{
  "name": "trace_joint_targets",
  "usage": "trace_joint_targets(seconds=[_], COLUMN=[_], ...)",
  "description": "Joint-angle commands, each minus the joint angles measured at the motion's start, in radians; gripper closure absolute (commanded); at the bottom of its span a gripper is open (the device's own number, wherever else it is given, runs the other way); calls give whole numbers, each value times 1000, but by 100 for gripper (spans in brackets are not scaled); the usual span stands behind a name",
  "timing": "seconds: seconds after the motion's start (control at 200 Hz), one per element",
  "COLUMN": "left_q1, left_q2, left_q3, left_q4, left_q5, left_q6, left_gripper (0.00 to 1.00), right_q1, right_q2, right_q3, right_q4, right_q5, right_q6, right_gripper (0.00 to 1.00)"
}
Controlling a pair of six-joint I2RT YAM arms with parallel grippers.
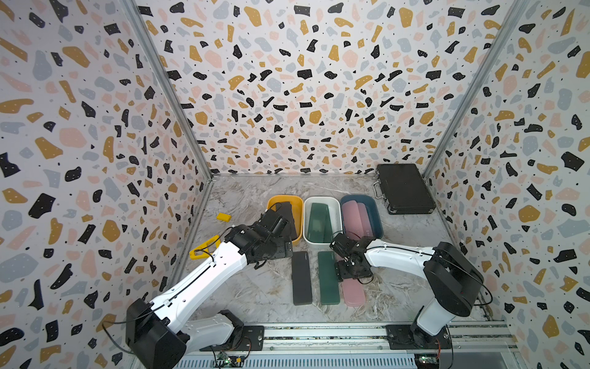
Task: Place the pencil cases by color into the storage box
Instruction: Pick up the pencil case from the center of the board.
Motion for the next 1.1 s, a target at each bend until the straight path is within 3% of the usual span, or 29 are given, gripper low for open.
trace_joint_targets(seconds=[0.0, 0.415, 0.586, 0.811, 1.096], left_q1=[3, 3, 3, 3, 2], left_q2=[-18, -20, -16, -24, -38], left_q3=[-11, -9, -9, -14, -51], left_q4=[11, 7, 10, 9, 11], left_q5=[9, 19, 29, 36, 37], left_q6=[2, -3, -4, -10, -21], left_gripper=[0, 0, 0, 0, 0], right_q1=[7, 8, 8, -29, -191], right_q2=[-60, -310, -398, -337, -222], right_q3=[15, -23, 10, 155, 385], right_q4=[-71, -217, -280, -326, -355], right_q5=[23, -90, -66, -33, -75], right_q6=[-19, -109, -120, -205, -365], right_gripper=[22, 24, 24, 24, 25])
